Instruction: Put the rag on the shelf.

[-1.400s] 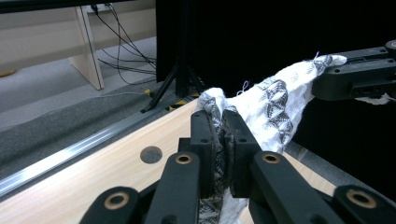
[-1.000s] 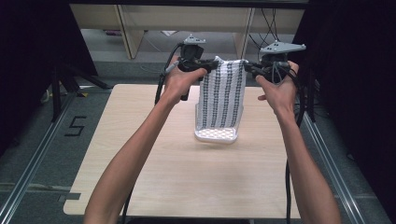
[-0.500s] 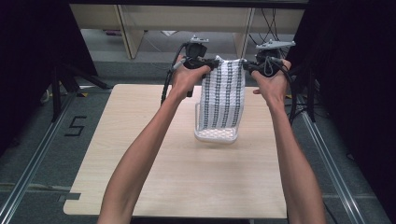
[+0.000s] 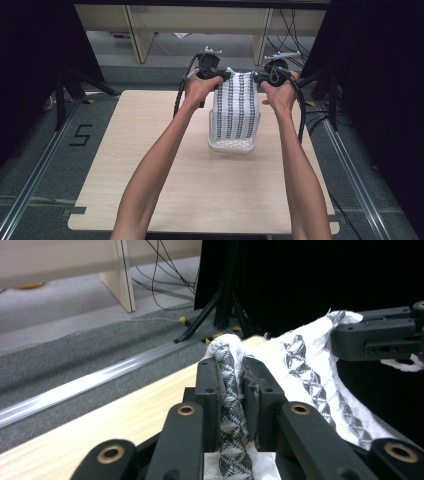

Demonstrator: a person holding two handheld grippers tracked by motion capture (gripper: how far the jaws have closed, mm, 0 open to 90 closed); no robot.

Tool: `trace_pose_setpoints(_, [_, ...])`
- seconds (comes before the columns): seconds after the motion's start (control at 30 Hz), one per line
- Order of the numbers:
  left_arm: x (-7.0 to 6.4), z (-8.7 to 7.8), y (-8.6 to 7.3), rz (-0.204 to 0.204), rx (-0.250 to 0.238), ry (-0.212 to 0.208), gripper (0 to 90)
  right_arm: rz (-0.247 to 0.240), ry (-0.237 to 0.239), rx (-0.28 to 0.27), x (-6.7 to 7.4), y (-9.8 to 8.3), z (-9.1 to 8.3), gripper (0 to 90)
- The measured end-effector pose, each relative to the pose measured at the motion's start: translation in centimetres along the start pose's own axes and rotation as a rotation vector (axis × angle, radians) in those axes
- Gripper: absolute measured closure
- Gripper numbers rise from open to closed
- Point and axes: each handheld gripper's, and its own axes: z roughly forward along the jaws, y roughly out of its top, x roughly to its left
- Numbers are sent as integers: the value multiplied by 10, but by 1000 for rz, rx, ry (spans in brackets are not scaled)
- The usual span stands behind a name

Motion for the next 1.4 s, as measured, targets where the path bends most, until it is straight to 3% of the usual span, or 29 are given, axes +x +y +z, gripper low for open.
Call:
trace_pose_setpoints(0.07, [1,5,-4,-18,5,-6,761,-4,-10,10,-1,-4,5,867])
trace_pose_setpoints(0.27, [3,12,-9,-16,69,-6,697,14,-8,33,-5,-12,13,860])
trace_pose_setpoints(0.4, [4,14,-13,-41,114,-10,539,35,-5,72,-7,-16,15,800])
trace_pose_setpoints(0.47, [4,14,-13,-32,142,17,469,46,-10,90,-7,-17,16,748])
trace_pose_setpoints(0.53, [5,14,-12,-51,153,48,387,59,-14,113,-7,-17,15,705])
trace_pose_setpoints(0.6, [7,14,-12,-85,174,45,262,58,-23,101,-7,-18,16,702])
trace_pose_setpoints(0.67, [7,13,-13,-92,182,46,219,52,1,88,-9,-19,15,695])
trace_pose_setpoints(0.8, [7,13,-13,-98,195,51,163,73,-4,98,-8,-20,14,670])
trace_pose_setpoints(0.93, [5,9,-12,-84,197,47,169,52,4,77,-11,-19,12,656])
trace_pose_setpoints(1.03, [4,5,-12,-73,195,52,169,73,4,75,-9,-18,9,634])
trace_pose_setpoints(1.1, [4,1,-12,-67,189,55,168,43,15,60,-11,-18,8,624])
trace_pose_setpoints(1.4, [10,-19,-18,-71,177,54,160,57,29,58,-11,-22,1,582])
